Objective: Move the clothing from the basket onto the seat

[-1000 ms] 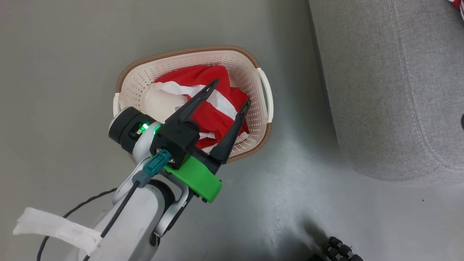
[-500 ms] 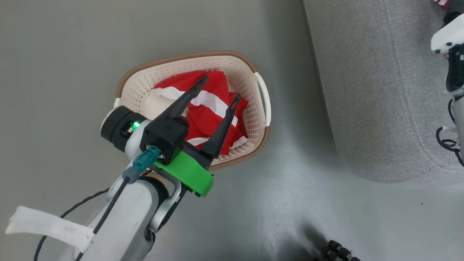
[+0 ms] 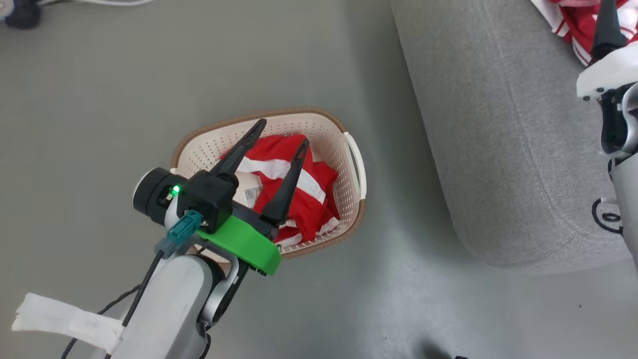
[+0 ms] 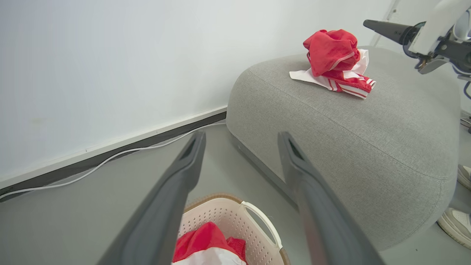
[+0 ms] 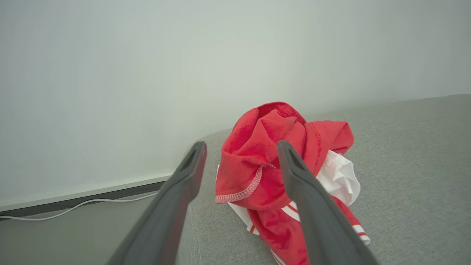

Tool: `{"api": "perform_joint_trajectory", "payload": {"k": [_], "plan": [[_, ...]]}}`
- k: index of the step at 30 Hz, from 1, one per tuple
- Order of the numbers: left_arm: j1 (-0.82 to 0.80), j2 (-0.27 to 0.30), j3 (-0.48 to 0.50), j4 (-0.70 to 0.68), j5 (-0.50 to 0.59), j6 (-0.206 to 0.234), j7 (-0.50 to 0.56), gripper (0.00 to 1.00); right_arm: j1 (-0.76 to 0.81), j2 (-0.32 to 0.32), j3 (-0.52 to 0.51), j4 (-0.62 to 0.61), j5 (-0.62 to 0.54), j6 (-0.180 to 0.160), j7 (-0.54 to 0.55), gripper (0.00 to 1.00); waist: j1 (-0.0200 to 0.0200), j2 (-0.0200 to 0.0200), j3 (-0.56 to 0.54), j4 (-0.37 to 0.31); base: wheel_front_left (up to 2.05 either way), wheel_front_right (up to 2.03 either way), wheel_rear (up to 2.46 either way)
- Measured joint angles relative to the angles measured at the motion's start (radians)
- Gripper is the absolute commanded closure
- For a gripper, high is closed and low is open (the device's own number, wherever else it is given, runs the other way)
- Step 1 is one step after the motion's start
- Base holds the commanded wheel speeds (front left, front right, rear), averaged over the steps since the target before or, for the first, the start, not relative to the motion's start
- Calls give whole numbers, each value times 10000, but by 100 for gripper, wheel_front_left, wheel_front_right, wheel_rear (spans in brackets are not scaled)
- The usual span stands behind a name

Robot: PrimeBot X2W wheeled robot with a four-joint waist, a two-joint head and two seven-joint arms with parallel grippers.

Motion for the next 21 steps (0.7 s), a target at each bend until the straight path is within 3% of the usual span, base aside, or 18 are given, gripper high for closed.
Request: {"api": "perform_joint_trajectory", "payload": {"k": [5, 16, 21], "plan": [[182, -50, 217, 324, -186, 29, -314, 0, 547, 113, 38, -395, -75, 188, 2, 0, 0, 0, -518, 38, 0, 0, 0], [1164, -81, 1294, 1304, -673, 711, -1072, 0, 2103, 775, 426, -1409, -198, 642, 0, 0, 0, 0, -2135, 462, 0, 0, 0], [1748, -59, 1724, 1559, -953, 842, -1145, 0, 2890, 1141, 650, -1595, -219, 688, 2, 0, 0, 0, -2801, 751, 0, 0, 0]]}}
